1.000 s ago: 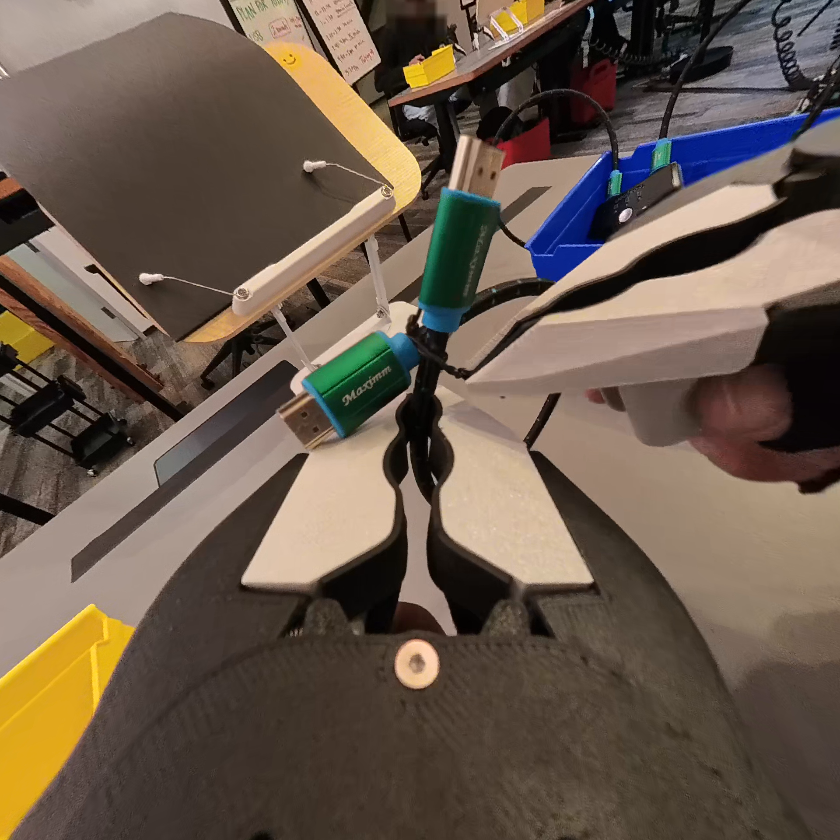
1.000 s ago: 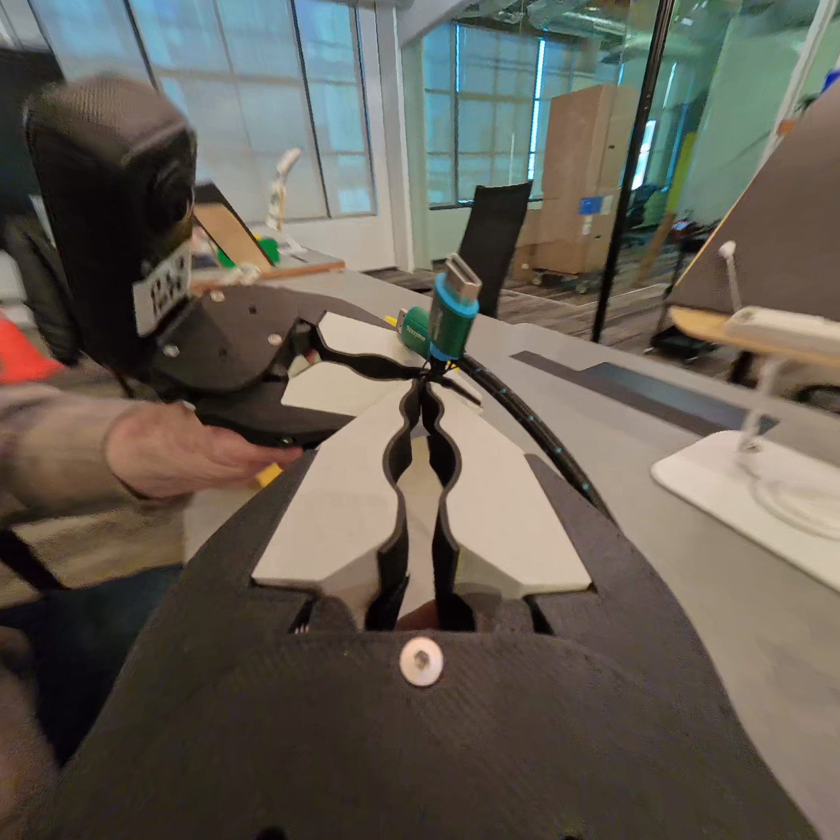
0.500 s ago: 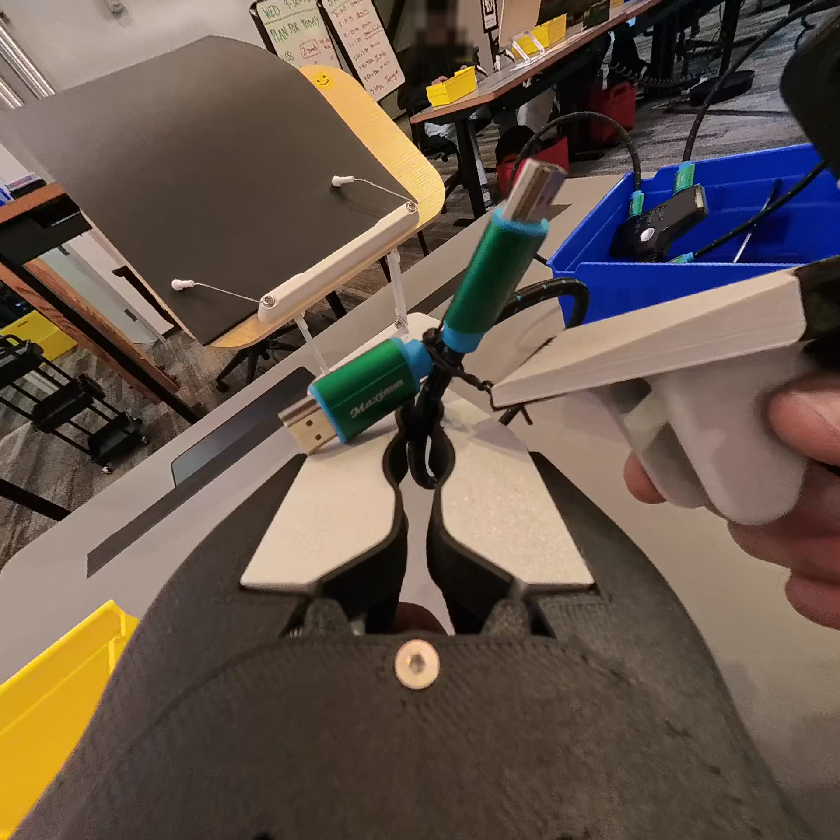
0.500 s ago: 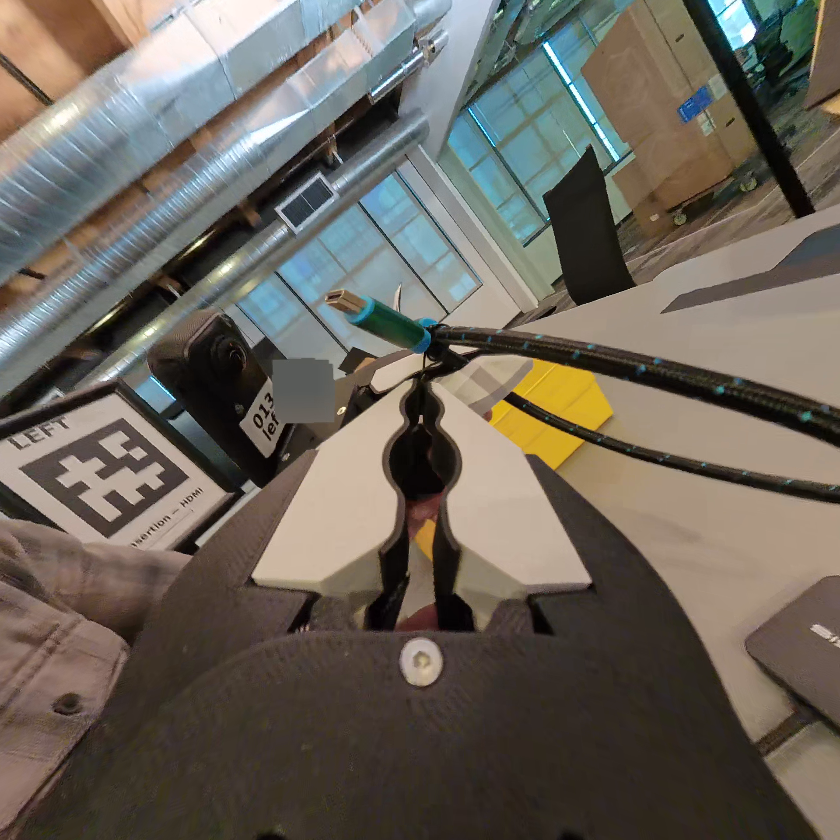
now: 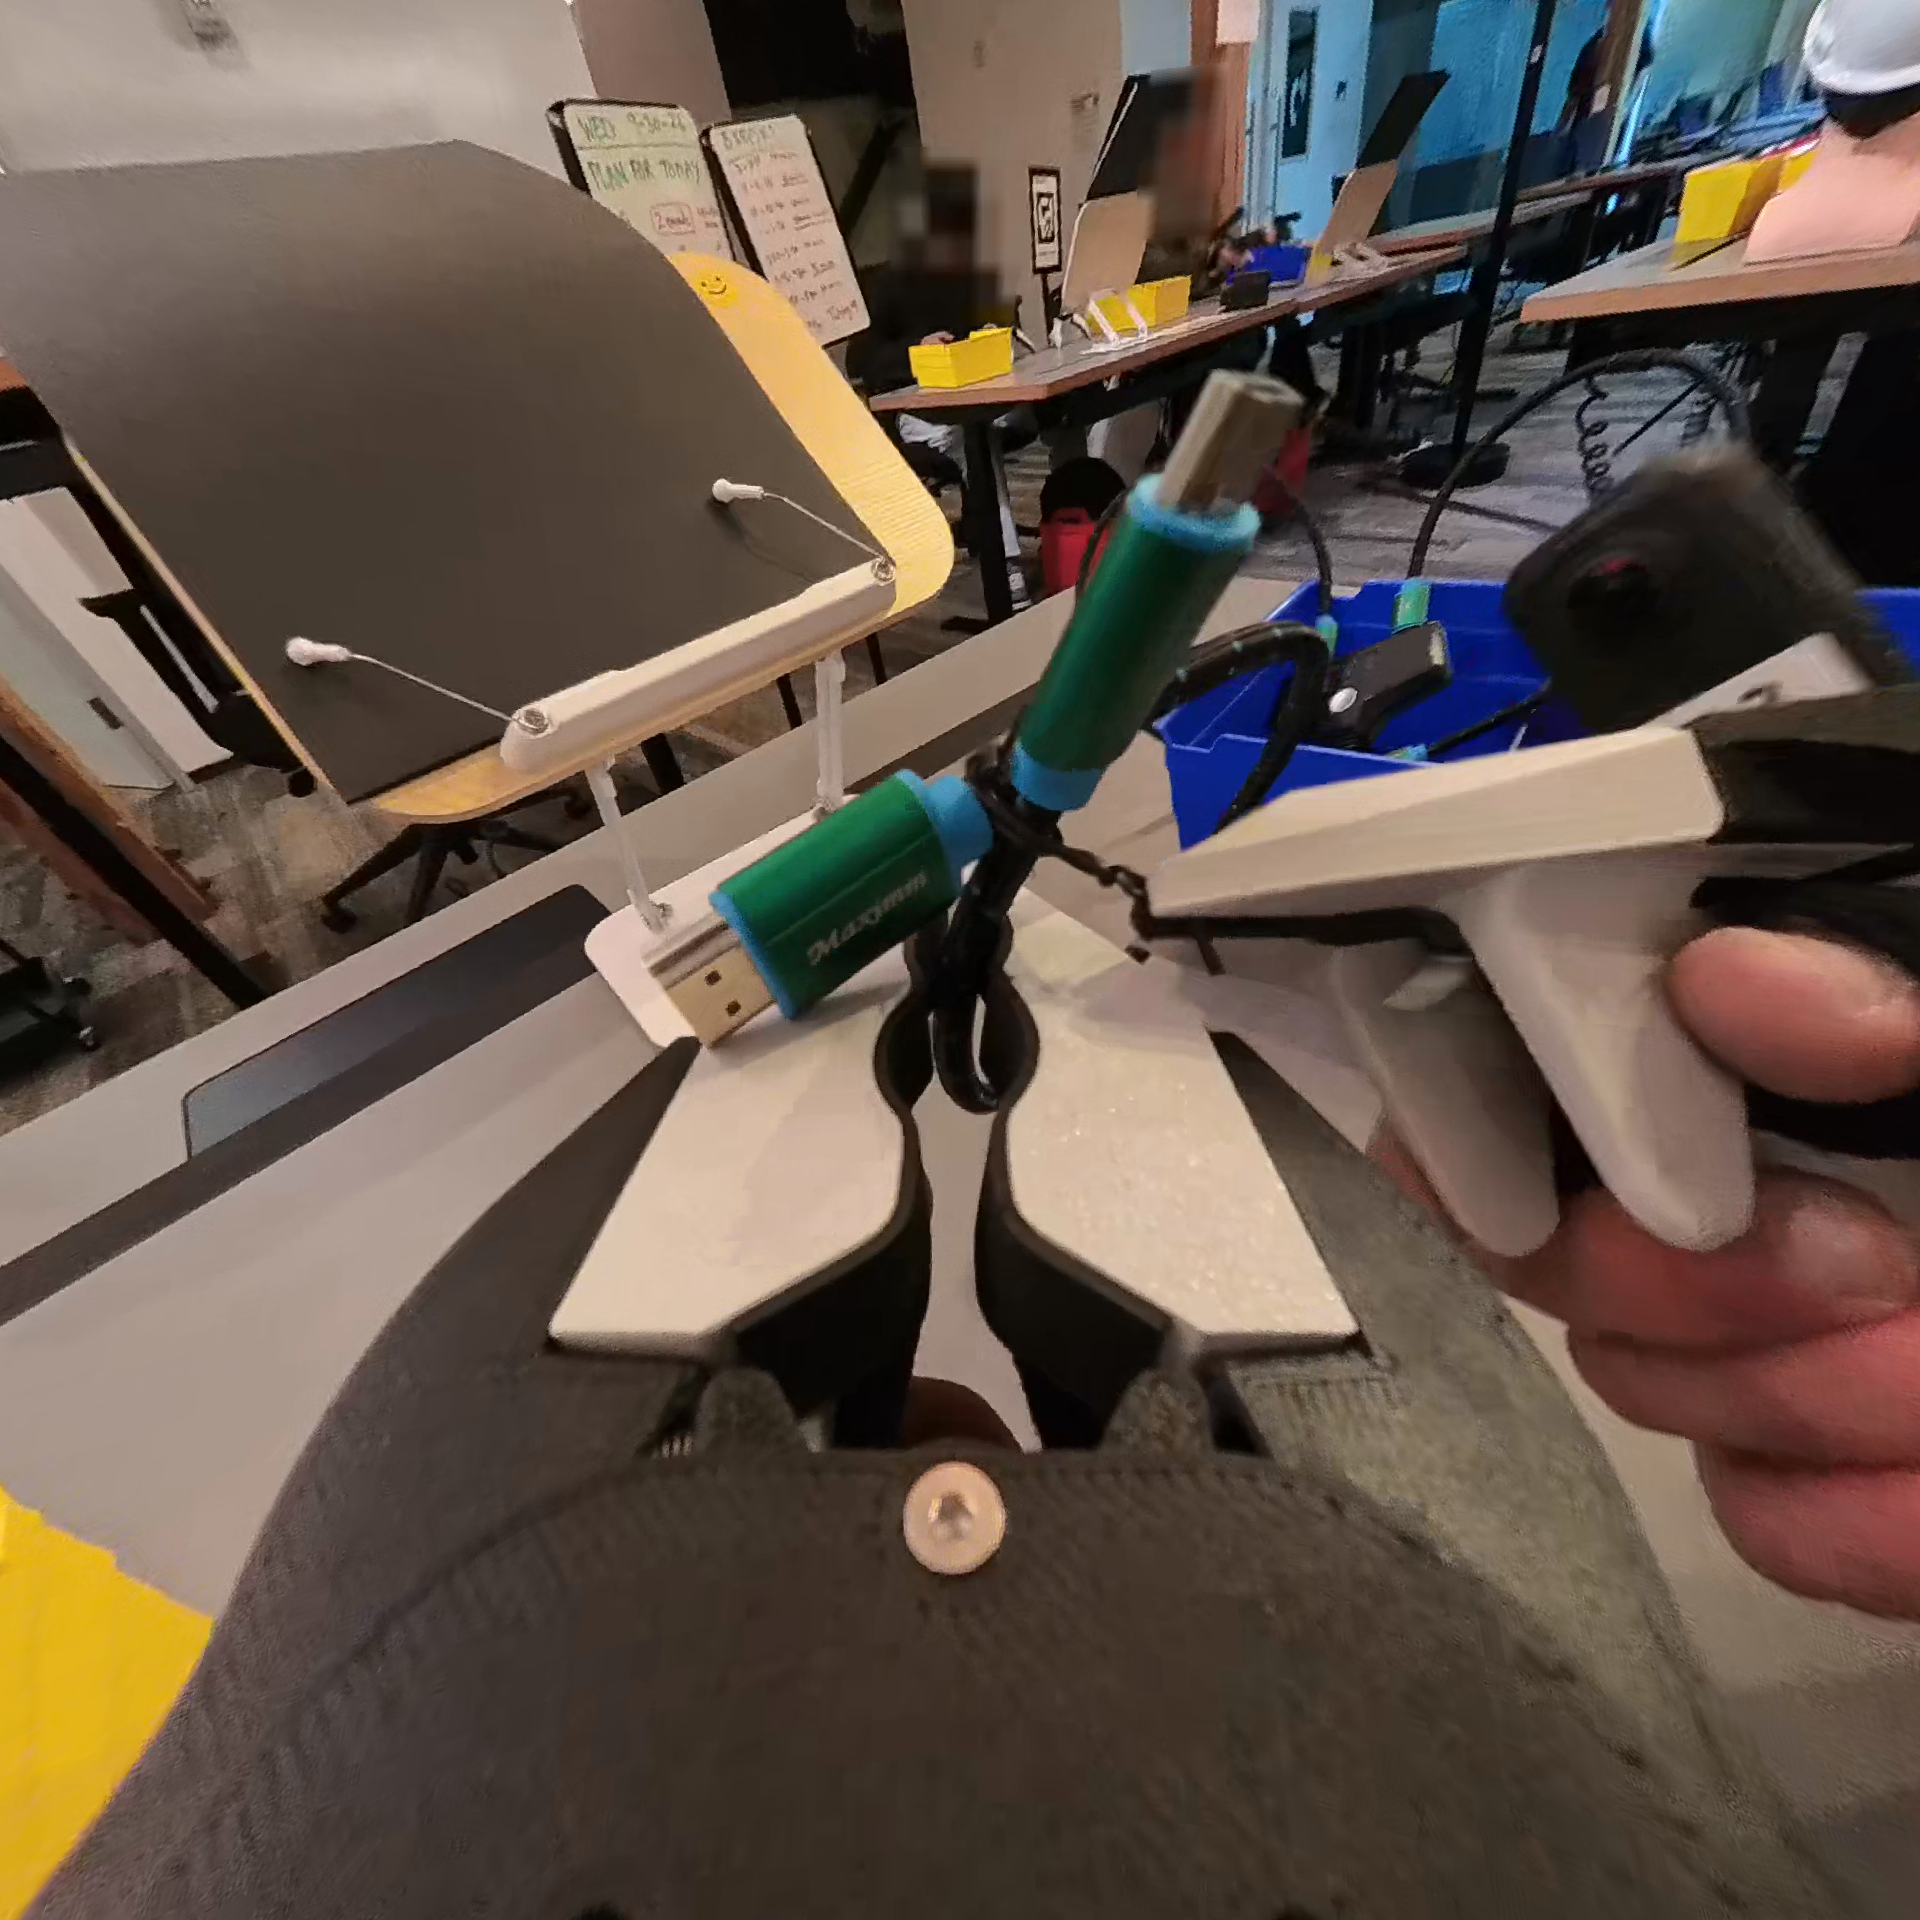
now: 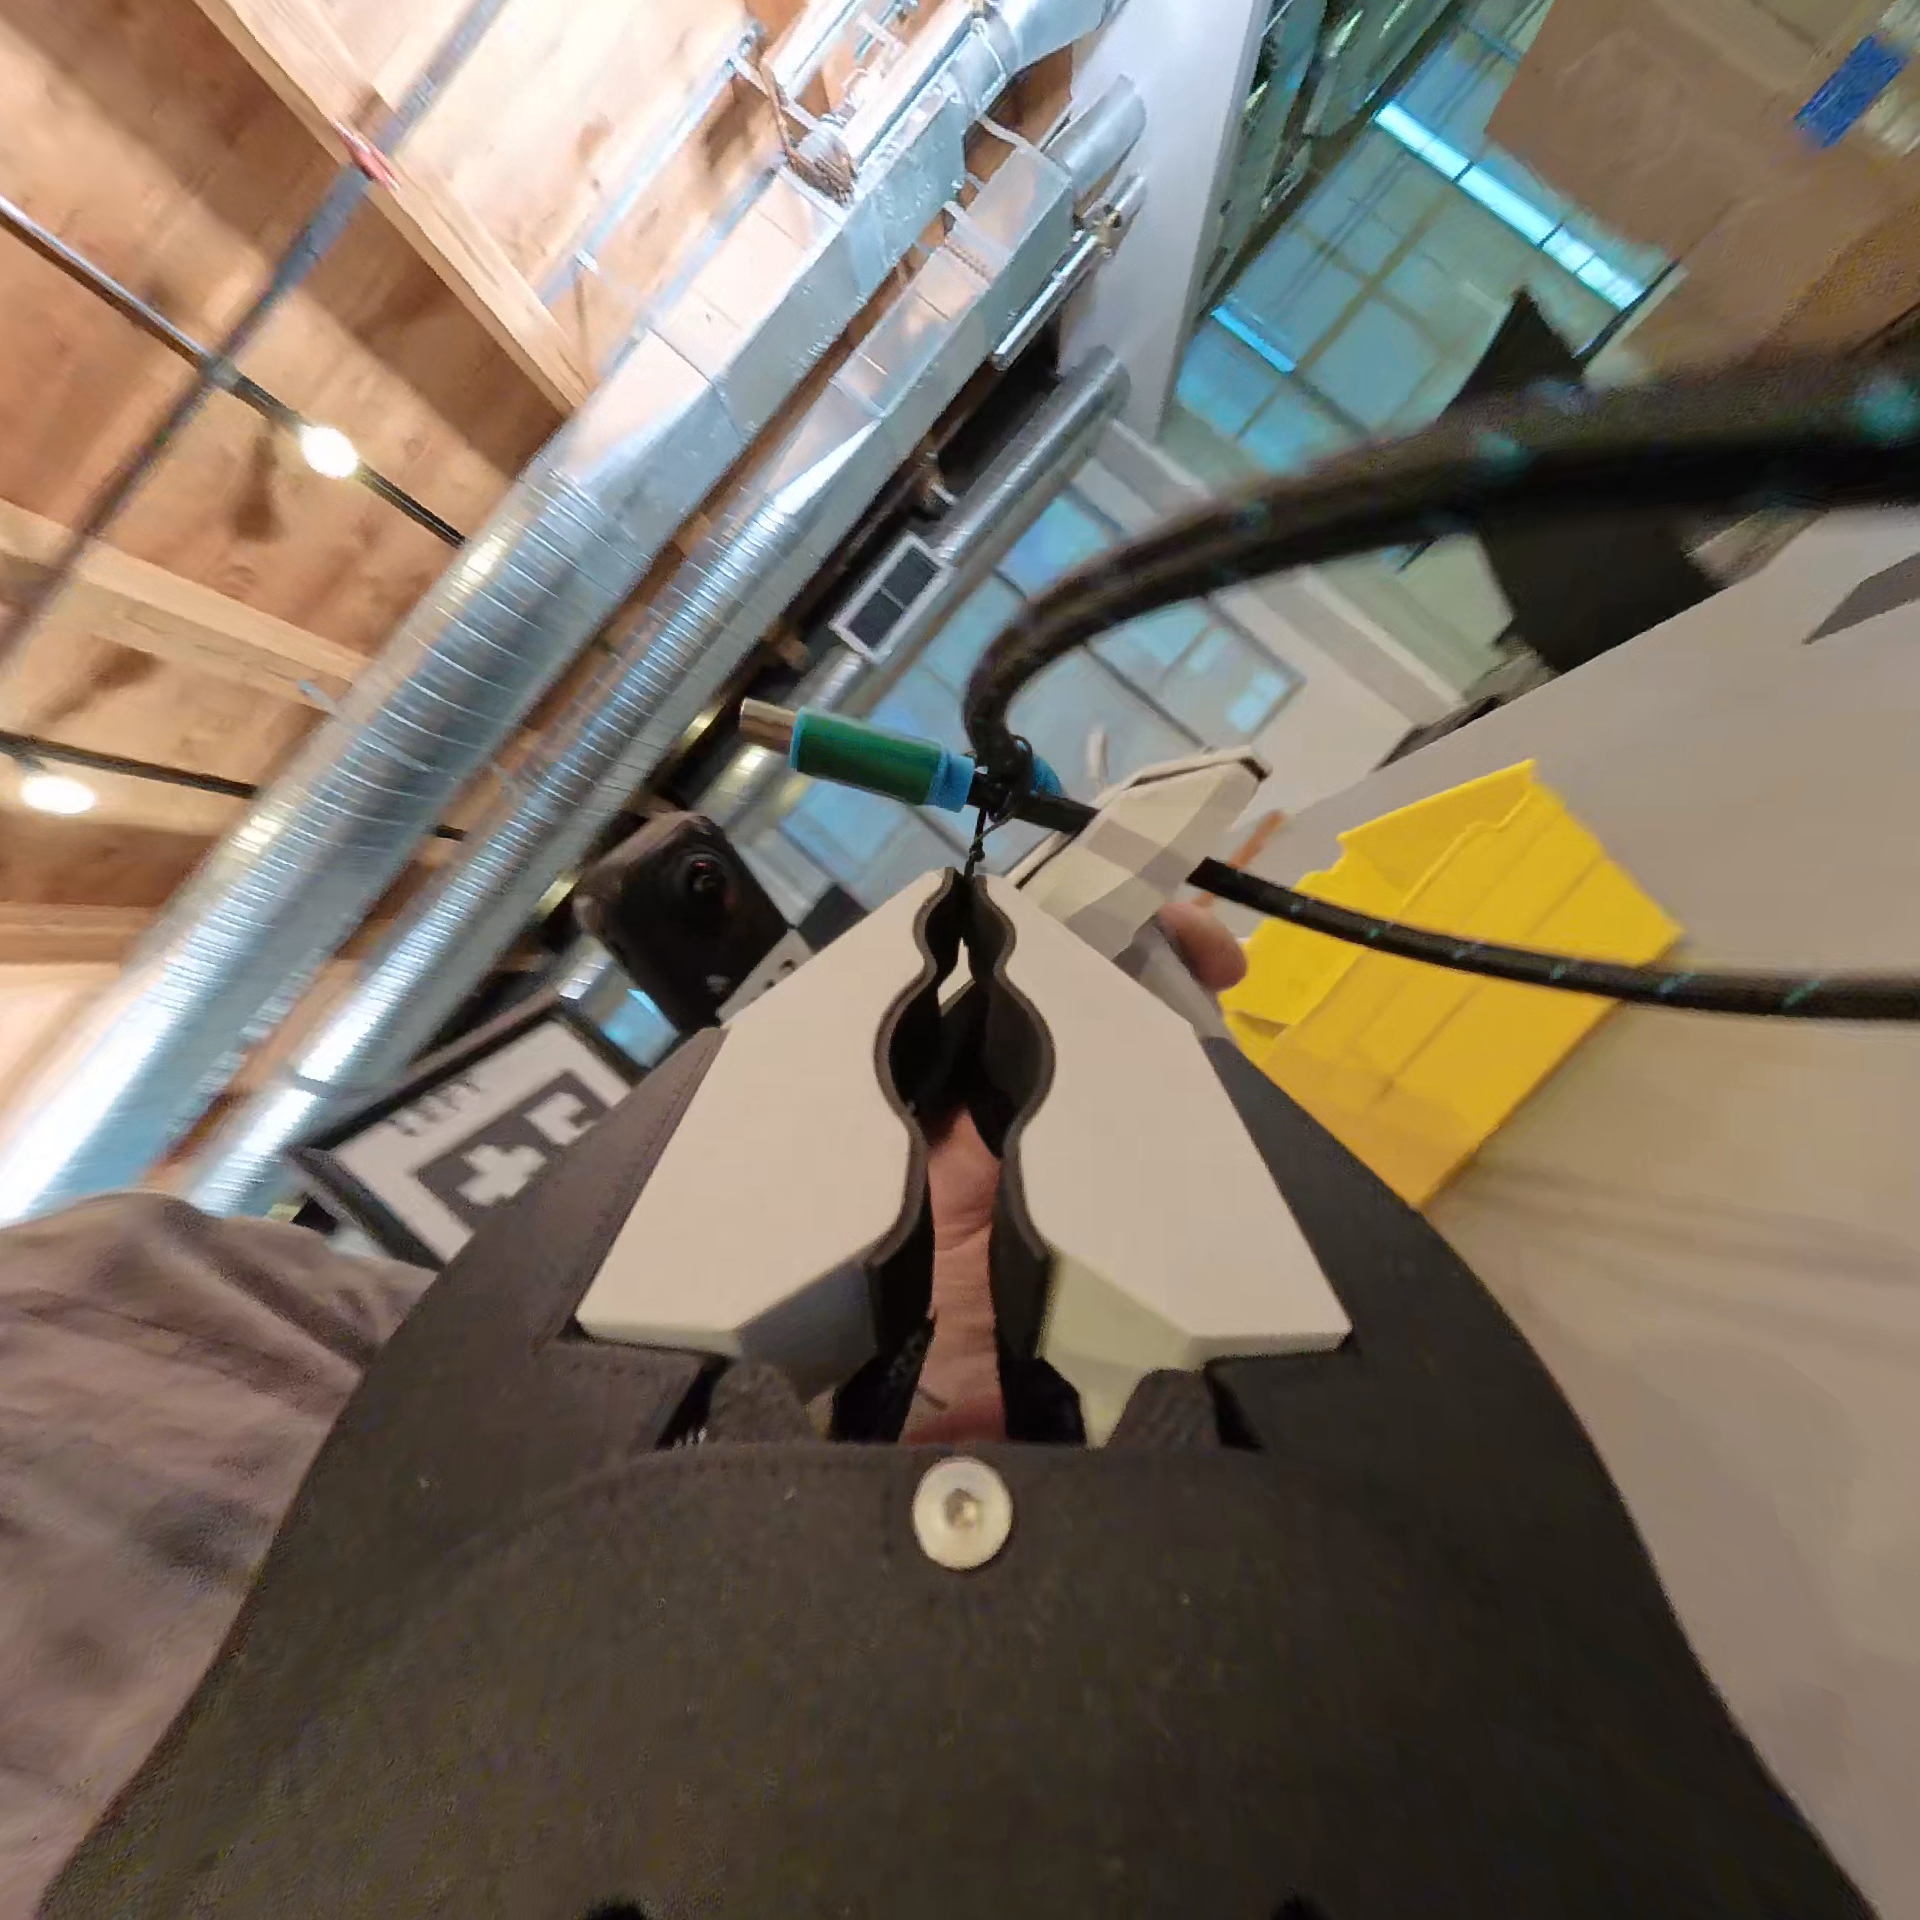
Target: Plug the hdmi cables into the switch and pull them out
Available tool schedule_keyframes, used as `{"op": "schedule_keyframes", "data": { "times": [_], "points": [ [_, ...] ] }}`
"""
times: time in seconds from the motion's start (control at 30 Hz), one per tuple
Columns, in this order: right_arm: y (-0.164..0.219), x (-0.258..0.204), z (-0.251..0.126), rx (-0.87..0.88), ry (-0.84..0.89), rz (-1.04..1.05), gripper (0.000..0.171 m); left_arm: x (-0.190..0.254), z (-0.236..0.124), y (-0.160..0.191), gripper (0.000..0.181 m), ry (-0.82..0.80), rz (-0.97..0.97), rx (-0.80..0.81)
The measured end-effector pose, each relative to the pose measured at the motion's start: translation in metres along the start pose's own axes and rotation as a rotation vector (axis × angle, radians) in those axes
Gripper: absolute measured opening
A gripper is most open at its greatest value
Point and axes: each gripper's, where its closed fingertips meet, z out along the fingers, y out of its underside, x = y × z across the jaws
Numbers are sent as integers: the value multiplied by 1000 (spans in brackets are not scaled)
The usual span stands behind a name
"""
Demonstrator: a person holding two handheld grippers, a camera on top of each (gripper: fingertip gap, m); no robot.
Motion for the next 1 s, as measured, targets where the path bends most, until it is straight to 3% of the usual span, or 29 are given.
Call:
{"op": "schedule_keyframes", "data": {
  "times": [0.3, 0.5, 0.67, 1.0],
  "points": [
    [-10, 10, -8, -157, 328, -864, 8, -8, -1, 1, 2, -18, 1, -37],
    [-5, 5, -5, -220, 396, -1197, 12, 0, 2, 7, 2, -8, 36, -64],
    [-7, 8, -7, -238, 451, -1323, 6, 2, 3, 8, 2, -18, 71, -74],
    [-7, 11, -9, -268, 460, -1268, 0, 3, 2, 6, 3, -36, 103, -71]
  ]
}}
